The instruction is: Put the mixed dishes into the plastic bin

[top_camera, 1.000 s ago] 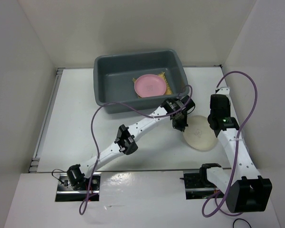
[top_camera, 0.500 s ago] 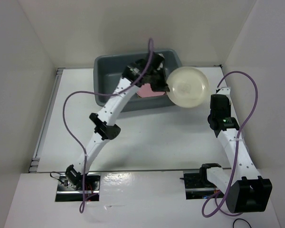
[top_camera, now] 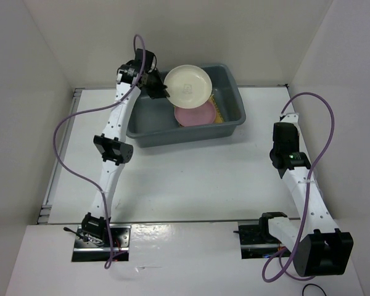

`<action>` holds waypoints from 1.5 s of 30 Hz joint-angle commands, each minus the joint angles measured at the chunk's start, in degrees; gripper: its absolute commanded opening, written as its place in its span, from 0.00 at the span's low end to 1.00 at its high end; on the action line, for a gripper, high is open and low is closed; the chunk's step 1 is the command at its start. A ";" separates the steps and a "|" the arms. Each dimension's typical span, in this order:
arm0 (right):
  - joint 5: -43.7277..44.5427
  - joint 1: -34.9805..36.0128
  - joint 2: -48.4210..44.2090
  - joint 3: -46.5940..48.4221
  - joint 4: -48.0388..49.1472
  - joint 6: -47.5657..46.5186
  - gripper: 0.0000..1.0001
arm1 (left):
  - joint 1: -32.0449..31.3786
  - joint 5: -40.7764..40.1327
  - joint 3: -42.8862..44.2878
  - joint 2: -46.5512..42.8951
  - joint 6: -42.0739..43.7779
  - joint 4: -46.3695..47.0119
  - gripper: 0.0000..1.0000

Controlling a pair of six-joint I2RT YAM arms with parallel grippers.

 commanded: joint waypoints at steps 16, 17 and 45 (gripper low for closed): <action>-1.22 -0.27 -0.61 -0.21 3.44 0.34 0.26 | 1.61 6.74 0.39 15.84 1.70 6.58 0.08; -1.22 -0.27 -0.61 -0.21 3.44 -0.18 0.26 | 1.61 6.74 0.39 15.85 1.70 7.20 0.10; -2.18 -4.92 1.67 -0.30 -0.40 -3.78 0.75 | -8.41 -11.41 -9.78 -26.15 12.86 -1.15 0.99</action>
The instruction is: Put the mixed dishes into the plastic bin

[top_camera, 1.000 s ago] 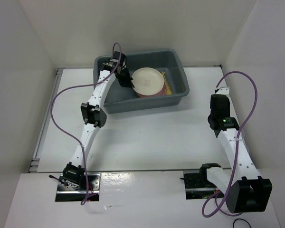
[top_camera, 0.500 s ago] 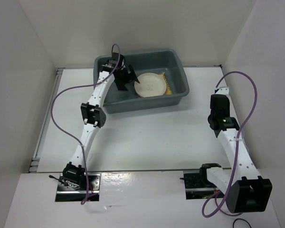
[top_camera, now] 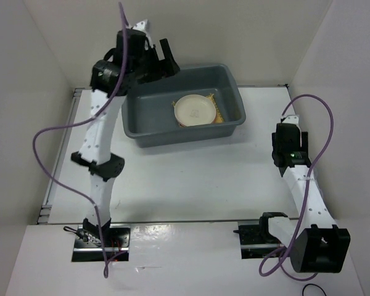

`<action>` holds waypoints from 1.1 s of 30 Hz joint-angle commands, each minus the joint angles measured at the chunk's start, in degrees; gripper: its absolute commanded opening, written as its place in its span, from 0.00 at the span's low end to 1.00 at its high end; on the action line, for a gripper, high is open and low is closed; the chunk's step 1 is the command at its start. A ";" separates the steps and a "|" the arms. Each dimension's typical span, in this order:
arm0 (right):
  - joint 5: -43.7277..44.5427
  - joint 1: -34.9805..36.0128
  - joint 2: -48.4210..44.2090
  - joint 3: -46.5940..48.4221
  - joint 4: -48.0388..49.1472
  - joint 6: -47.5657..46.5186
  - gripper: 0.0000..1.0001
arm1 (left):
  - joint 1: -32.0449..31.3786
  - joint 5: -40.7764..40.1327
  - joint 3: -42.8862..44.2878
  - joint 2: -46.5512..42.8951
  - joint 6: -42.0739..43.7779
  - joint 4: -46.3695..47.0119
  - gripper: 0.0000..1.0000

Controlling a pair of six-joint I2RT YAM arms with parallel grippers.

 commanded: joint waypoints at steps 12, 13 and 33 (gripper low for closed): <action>-16.68 -16.67 6.72 -2.93 -6.21 -16.52 0.81 | 4.55 15.94 -71.43 -42.16 13.67 16.79 0.99; -16.68 -16.67 7.51 -2.93 -6.21 -16.52 0.81 | 5.35 16.57 -73.90 -43.22 13.68 17.32 0.99; -34.60 -21.43 15.89 14.36 -12.78 -26.18 0.00 | 11.16 15.00 -106.26 -65.54 6.40 26.82 0.95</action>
